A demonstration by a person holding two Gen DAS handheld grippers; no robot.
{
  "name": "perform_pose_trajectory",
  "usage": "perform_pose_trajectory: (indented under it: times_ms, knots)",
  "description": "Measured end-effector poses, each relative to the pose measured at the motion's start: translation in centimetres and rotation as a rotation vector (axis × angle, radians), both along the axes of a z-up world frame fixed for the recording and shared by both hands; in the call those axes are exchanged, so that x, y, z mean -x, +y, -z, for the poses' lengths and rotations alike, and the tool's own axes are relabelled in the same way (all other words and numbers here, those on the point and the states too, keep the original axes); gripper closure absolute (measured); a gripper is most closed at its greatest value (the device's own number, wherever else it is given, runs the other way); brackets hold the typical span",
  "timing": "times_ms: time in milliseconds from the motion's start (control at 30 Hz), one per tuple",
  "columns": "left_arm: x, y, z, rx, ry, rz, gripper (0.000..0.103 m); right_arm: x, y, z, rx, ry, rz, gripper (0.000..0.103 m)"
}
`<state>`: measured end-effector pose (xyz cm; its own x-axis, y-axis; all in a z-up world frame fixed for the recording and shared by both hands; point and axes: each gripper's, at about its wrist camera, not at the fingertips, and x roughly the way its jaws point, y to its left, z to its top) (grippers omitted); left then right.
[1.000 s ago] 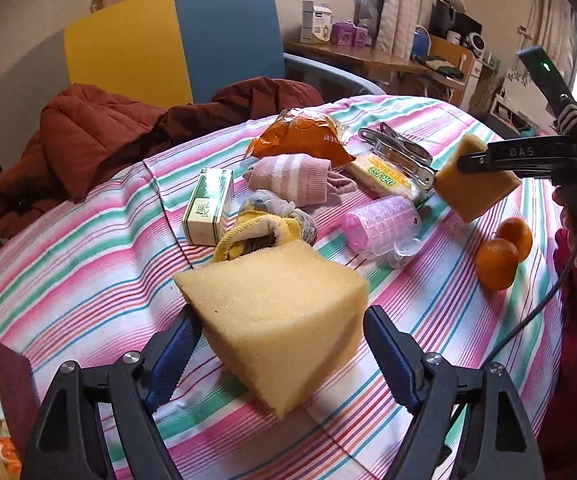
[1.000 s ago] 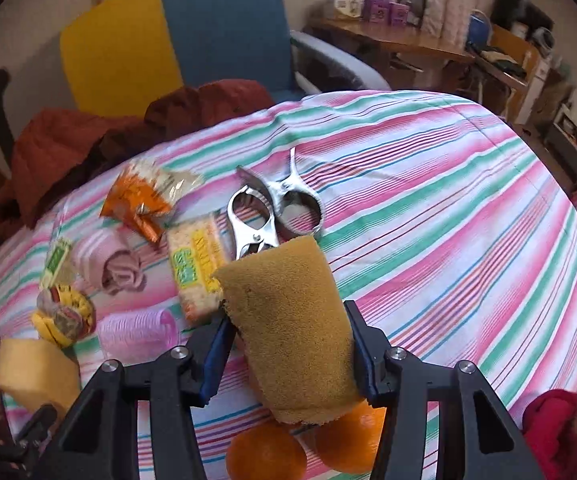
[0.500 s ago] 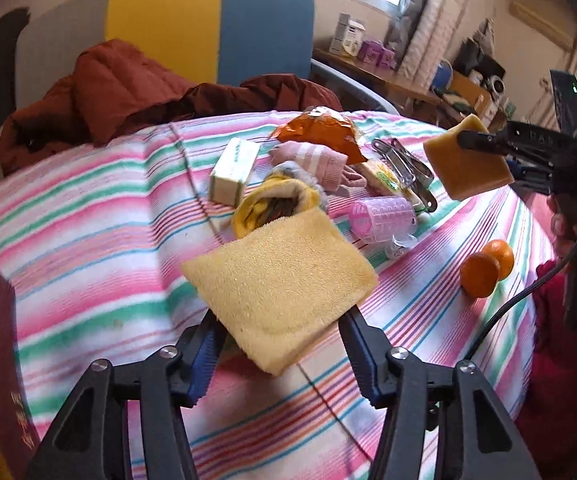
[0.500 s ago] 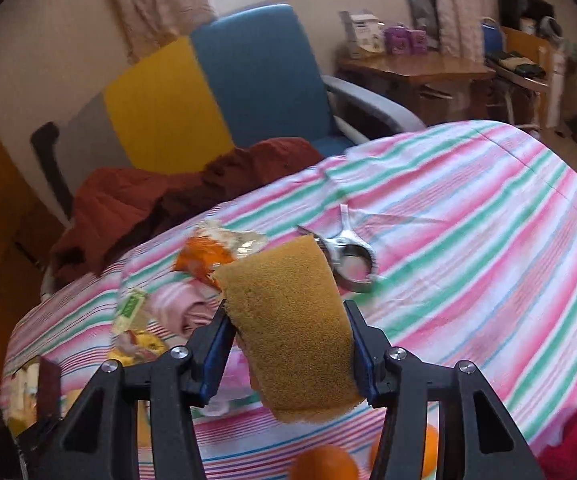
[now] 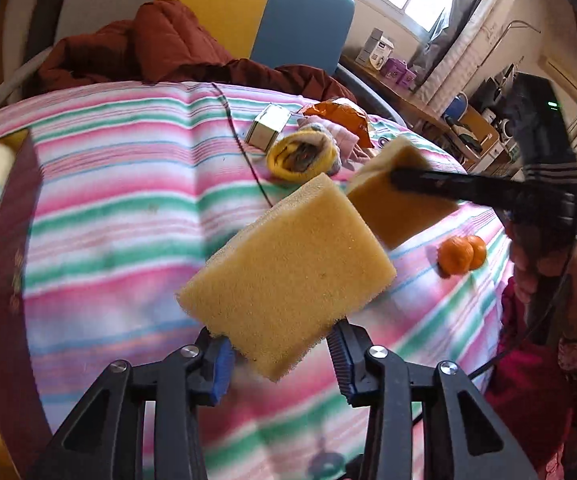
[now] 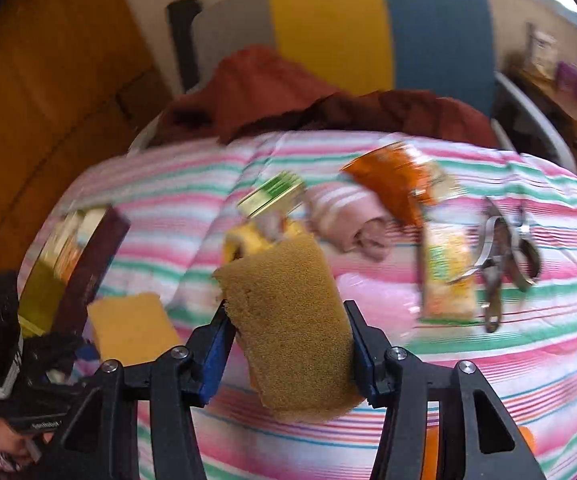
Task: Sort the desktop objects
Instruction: 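Carry both yellow sponges over the gold tray and release them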
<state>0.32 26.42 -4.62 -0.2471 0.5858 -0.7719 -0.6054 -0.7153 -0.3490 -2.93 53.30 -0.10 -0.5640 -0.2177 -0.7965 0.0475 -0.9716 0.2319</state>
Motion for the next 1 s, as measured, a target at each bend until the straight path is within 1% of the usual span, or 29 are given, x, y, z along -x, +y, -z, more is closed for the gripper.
perform_pose_trajectory:
  times_ms: [67,133,167,200,267,300,367,400,433,533,633,700,800,867,900,933,1000]
  knots:
    - [-0.7,-0.5,-0.1,0.001,0.002,-0.003,0.062,0.3,-1.6,1.1,-0.021,-0.05,-0.062,0.049]
    - [-1.1,-0.8,-0.1,0.014,0.015,-0.007,0.06,0.6,-2.3,2.3,-0.064,-0.093,-0.095,0.049]
    - [-1.2,-0.7,-0.2,0.023,0.02,-0.012,0.058,0.6,-2.5,2.6,-0.078,-0.105,-0.103,0.047]
    - [-1.0,-0.6,-0.2,0.023,0.016,-0.015,0.058,0.6,-2.7,2.7,-0.086,-0.103,-0.11,0.044]
    - [-0.6,-0.4,-0.3,0.021,0.01,-0.021,0.054,0.6,-2.7,2.7,-0.085,-0.098,-0.117,0.043]
    - [-0.4,-0.2,-0.3,0.025,0.013,-0.023,0.053,0.6,-2.6,2.7,-0.08,-0.101,-0.114,0.038]
    - [-0.1,0.2,-0.3,0.055,0.036,-0.02,0.051,0.6,-2.4,2.8,-0.084,-0.105,-0.102,0.03]
    - [0.1,0.4,-0.4,0.08,0.058,-0.023,0.05,0.6,-2.3,2.8,-0.085,-0.109,-0.096,0.03]
    - [0.2,0.5,-0.4,0.097,0.072,-0.025,0.048,0.8,-2.2,2.7,-0.079,-0.116,-0.089,0.03]
    - [1.1,0.9,-0.4,0.124,0.096,-0.022,0.048,0.8,-1.6,2.7,-0.054,-0.121,-0.073,0.03]
    - [2.5,1.2,0.0,0.104,0.05,-0.029,0.047,0.7,-1.2,2.4,-0.015,-0.116,-0.066,0.032]
    - [3.5,1.3,0.4,0.093,0.017,-0.05,0.047,0.7,-0.9,2.4,0.002,-0.119,-0.061,0.038]
    - [4.4,1.3,0.4,0.077,0.009,-0.098,0.046,0.8,-0.5,2.7,0.007,-0.13,-0.041,0.04]
    - [4.7,1.3,0.0,0.095,0.047,-0.137,0.044,0.9,-0.3,2.8,0.03,-0.136,-0.03,0.04]
    - [4.7,1.5,-0.2,0.124,0.088,-0.144,0.044,0.9,-0.2,2.8,0.036,-0.137,-0.024,0.04]
    - [4.7,1.8,-0.3,0.157,0.128,-0.134,0.043,0.9,0.0,2.7,0.039,-0.137,-0.019,0.04]
    - [4.8,2.3,-0.2,0.205,0.182,-0.107,0.043,1.0,0.0,2.7,0.04,-0.136,-0.018,0.04]
